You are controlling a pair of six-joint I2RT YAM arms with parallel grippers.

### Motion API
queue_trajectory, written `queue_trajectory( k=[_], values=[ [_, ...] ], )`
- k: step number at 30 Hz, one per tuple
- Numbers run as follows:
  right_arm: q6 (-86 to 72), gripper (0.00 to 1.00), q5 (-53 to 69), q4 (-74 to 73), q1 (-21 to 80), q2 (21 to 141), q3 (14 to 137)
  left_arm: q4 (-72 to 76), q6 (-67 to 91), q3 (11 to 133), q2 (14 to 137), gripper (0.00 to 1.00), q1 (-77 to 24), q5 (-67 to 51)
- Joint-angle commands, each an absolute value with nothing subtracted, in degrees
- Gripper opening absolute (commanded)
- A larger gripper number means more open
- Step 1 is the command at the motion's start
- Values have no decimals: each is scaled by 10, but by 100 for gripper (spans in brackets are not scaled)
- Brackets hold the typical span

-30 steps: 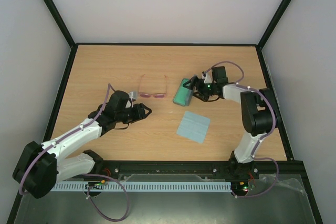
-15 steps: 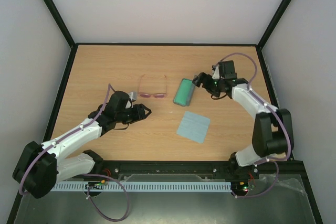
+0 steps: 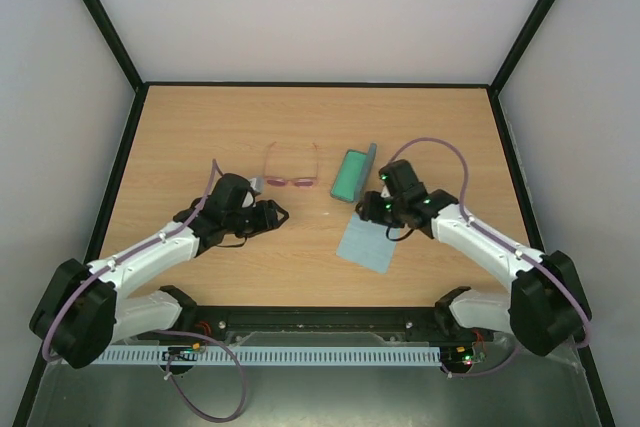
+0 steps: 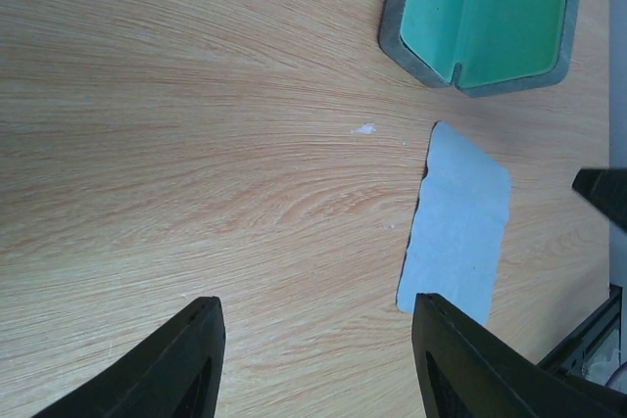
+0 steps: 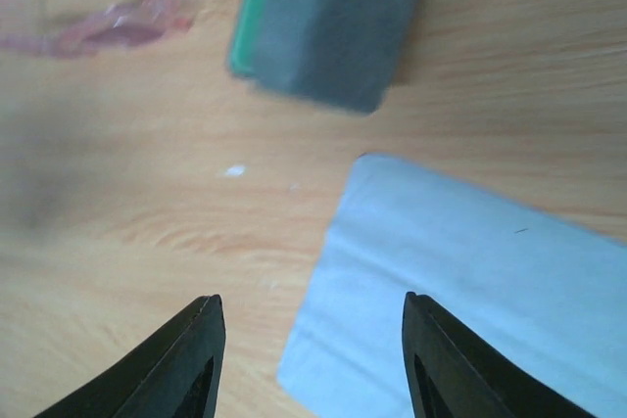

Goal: Organize the sunglasses
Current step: Adjust the sunglasses case at the center of the board.

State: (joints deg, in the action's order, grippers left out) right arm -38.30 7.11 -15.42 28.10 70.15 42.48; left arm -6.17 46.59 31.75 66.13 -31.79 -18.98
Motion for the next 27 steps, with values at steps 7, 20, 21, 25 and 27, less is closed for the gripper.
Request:
queue_trajectory(
  k=[7,20,21,25,27],
  values=[
    [-425,50,-19,-164,428,798,529,-72,459,295,619,55,-308,-175],
    [-418,36,-119,-215,430,976,639,-93,451,290,595,55,-291,-174],
    [-415,36,-132,-227,429,979,641,-92,451,290,595,55,-291,-174],
    [-405,36,-161,-238,408,969,625,-88,452,287,597,55,-290,-176],
    [-398,37,-173,-246,395,962,620,-84,452,286,600,55,-290,-177]
  ],
)
